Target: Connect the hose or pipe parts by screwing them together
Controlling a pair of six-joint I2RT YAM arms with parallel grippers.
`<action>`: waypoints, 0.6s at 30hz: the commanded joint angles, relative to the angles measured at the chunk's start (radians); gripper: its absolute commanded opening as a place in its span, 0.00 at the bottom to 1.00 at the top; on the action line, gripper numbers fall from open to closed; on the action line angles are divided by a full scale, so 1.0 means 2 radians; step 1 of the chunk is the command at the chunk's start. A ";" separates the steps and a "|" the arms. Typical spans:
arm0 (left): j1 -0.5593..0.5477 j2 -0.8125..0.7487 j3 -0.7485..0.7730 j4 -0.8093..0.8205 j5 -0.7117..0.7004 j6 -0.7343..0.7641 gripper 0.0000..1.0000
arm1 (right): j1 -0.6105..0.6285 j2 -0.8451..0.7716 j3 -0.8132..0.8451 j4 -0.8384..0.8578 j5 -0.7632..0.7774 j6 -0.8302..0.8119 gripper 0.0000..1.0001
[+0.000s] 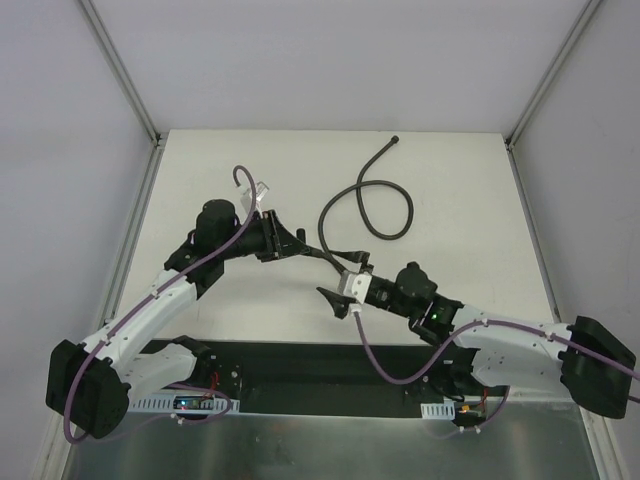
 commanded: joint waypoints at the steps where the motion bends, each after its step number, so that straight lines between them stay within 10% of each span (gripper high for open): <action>1: 0.005 -0.005 0.027 0.004 0.000 -0.099 0.00 | 0.039 0.030 -0.008 0.096 0.151 -0.186 0.82; 13: 0.005 -0.019 0.016 -0.006 0.016 -0.147 0.00 | 0.101 0.139 0.036 0.158 0.222 -0.262 0.61; 18: 0.005 -0.027 0.018 -0.006 0.035 -0.133 0.00 | 0.104 0.154 0.054 0.147 0.223 -0.252 0.26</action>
